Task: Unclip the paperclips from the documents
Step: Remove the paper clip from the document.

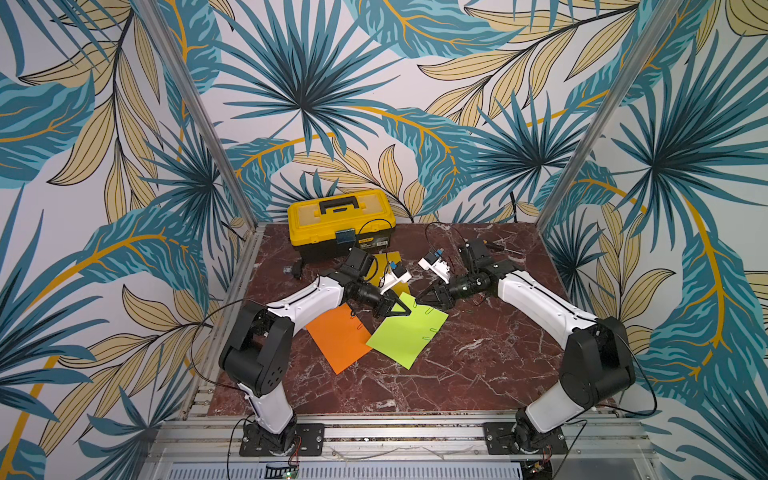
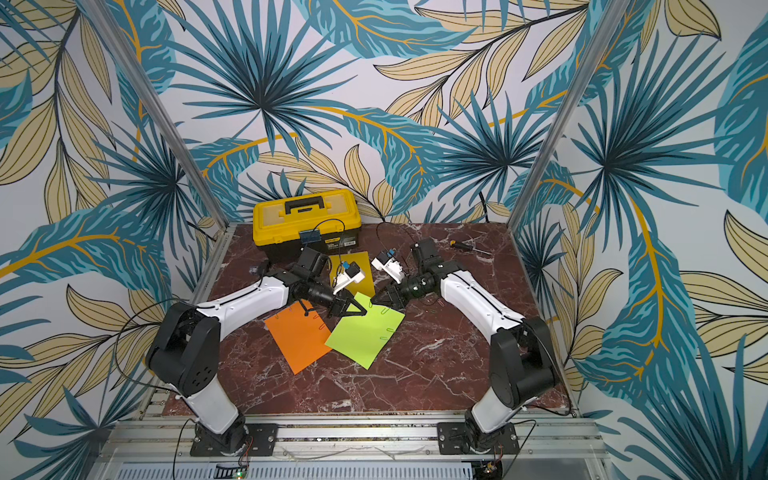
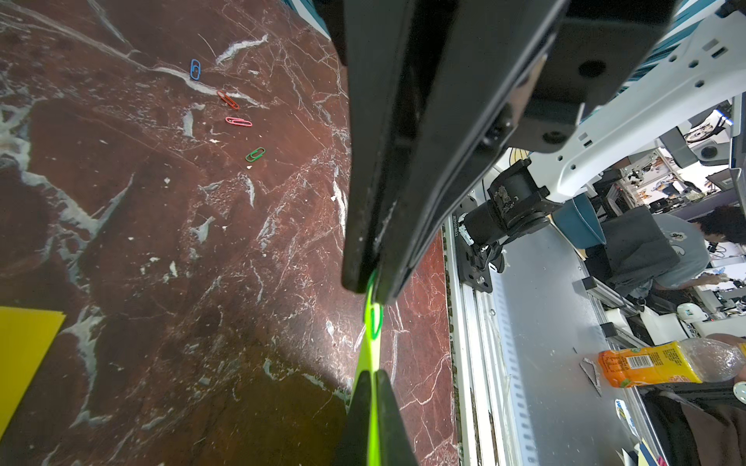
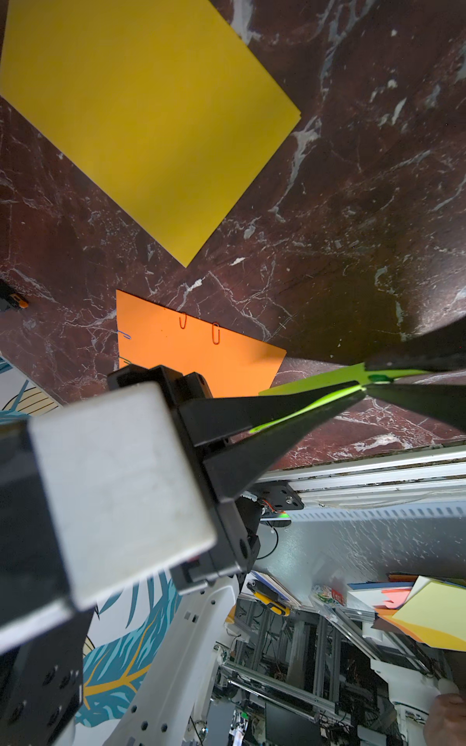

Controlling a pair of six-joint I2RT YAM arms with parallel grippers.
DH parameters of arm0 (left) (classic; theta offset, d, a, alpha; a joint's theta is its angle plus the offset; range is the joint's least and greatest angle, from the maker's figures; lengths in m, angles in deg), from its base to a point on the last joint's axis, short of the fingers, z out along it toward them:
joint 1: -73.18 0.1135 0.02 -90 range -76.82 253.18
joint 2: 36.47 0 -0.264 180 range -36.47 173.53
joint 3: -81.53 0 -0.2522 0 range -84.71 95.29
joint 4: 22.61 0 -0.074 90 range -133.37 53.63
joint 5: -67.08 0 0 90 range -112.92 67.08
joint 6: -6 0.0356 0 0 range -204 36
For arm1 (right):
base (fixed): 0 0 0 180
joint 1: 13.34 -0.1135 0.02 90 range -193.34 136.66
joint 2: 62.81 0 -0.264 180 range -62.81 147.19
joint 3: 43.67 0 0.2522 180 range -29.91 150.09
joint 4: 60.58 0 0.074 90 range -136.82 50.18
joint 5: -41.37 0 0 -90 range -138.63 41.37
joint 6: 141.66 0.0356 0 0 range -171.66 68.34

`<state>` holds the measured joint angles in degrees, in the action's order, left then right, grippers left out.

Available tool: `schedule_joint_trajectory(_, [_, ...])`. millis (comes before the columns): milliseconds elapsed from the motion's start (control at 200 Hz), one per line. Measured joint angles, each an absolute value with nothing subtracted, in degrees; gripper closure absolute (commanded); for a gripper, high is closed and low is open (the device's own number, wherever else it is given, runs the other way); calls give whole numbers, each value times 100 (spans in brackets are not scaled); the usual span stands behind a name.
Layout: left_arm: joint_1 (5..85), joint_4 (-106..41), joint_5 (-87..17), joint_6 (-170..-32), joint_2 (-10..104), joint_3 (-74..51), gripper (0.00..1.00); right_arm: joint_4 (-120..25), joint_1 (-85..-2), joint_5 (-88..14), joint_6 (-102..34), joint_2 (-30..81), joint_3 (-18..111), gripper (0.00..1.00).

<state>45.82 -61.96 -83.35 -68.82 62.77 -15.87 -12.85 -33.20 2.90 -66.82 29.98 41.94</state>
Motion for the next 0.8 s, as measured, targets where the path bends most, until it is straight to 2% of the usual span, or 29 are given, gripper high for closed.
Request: schedule_joint_trajectory(801, [4571,-6198,-8228,-6880,6279,-1587,100,-1333,-3233,292,-6665,2998,4196,95])
